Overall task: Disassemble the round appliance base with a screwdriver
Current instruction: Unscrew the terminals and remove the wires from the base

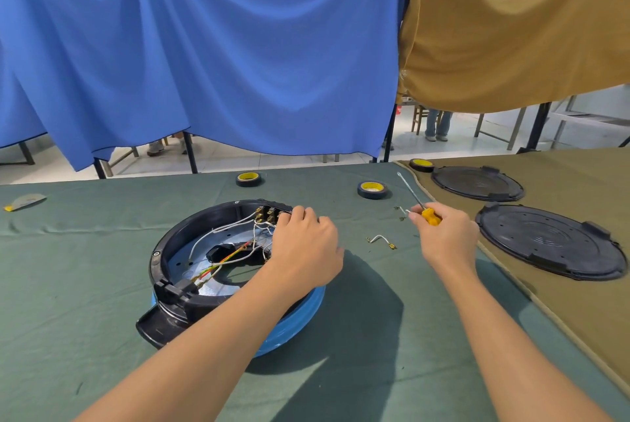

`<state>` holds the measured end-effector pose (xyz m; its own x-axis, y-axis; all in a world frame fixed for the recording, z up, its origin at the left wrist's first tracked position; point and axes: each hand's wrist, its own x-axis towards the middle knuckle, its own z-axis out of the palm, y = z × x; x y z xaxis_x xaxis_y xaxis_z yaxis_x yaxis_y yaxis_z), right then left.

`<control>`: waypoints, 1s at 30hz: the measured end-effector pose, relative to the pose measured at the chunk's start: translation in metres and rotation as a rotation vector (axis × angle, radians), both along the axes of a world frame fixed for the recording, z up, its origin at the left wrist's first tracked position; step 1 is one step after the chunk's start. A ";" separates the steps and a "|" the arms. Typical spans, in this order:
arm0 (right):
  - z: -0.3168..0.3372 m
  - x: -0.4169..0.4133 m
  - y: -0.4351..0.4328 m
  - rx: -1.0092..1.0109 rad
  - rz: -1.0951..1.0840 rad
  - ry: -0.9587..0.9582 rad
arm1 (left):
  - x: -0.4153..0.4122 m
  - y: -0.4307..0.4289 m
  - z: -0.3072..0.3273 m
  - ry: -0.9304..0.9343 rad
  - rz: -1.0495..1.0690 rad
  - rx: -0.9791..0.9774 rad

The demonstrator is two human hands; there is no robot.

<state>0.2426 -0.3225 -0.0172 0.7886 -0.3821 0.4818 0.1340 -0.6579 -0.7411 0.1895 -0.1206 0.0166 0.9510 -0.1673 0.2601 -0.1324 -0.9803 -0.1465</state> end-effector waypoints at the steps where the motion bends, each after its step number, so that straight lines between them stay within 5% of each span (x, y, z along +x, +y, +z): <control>1: -0.002 0.000 -0.001 -0.018 -0.006 -0.001 | -0.001 0.001 0.001 0.008 -0.008 0.011; 8: -0.016 -0.002 -0.002 -0.244 0.047 0.375 | -0.014 0.008 0.002 -0.030 -0.059 0.087; 13: -0.006 -0.007 0.002 -0.159 0.046 0.274 | -0.020 0.012 -0.003 -0.038 0.044 0.166; 19: 0.020 -0.021 0.022 0.005 0.292 0.176 | -0.024 0.034 0.000 -0.014 -0.171 0.180; 25: 0.038 -0.036 0.049 -0.150 0.484 0.236 | -0.039 0.087 0.006 0.026 -0.503 0.034; 30: 0.064 -0.036 0.067 -0.375 0.572 0.230 | -0.044 0.078 0.006 -0.111 -0.469 -0.092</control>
<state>0.2061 -0.2553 0.0466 0.9130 0.2795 0.2971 0.4011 -0.7475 -0.5296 0.1453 -0.0422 0.0226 0.7445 -0.5425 0.3892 -0.5512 -0.8283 -0.1003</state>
